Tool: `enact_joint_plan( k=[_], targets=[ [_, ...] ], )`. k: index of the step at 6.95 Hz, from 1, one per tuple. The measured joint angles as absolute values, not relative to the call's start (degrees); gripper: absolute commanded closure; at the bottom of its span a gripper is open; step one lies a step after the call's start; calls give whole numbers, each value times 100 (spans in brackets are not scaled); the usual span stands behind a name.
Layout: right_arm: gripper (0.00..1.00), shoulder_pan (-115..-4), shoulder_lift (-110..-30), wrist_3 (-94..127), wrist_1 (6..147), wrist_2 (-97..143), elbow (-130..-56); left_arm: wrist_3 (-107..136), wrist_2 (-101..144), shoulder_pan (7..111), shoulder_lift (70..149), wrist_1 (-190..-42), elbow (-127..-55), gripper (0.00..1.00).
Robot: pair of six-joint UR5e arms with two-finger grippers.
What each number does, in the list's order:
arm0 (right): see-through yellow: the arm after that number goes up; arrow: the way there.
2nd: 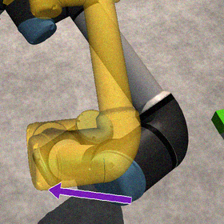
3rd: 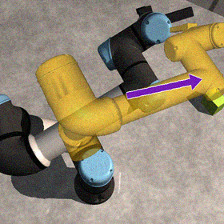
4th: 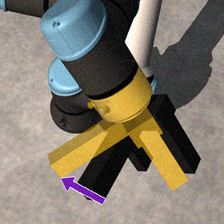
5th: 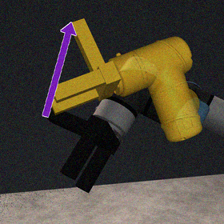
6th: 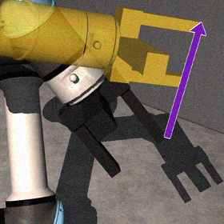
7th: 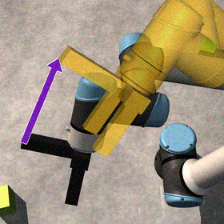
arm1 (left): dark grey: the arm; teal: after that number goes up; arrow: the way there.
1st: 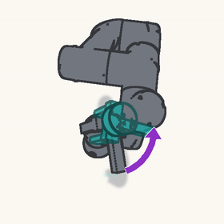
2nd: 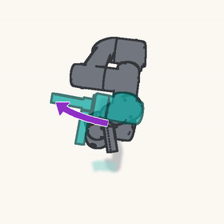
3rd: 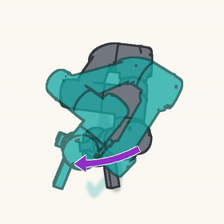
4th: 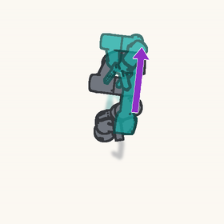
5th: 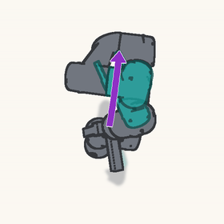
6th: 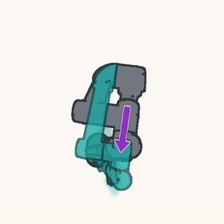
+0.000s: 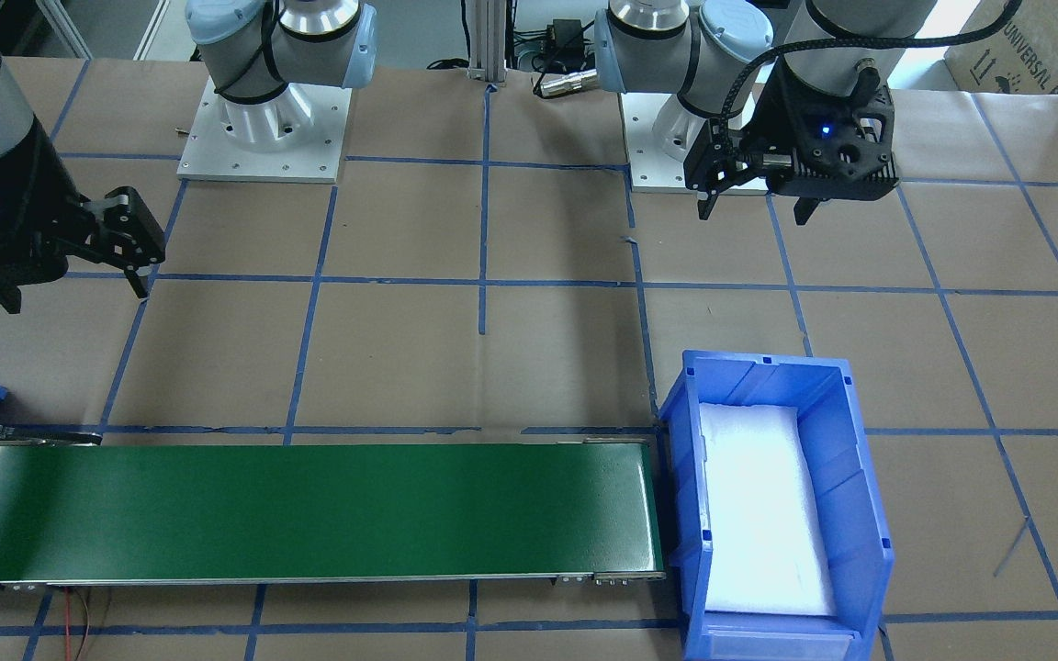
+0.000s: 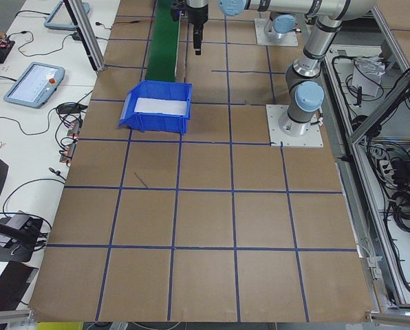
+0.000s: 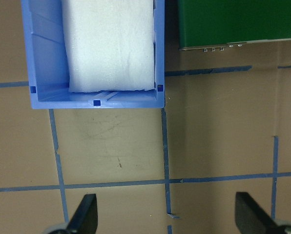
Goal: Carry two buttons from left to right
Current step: 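Open the right gripper and raise it away from the bin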
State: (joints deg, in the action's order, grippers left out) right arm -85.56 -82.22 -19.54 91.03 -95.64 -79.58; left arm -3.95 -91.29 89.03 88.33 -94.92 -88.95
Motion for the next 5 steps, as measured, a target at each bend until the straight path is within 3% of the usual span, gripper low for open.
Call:
enact_joint_plan(
  k=[5],
  targets=[
    [0,-8972,-8220,-951,9027,-9192,-8003,-396,-9132,8901,8833,-9492,-8895,0]
  ],
)
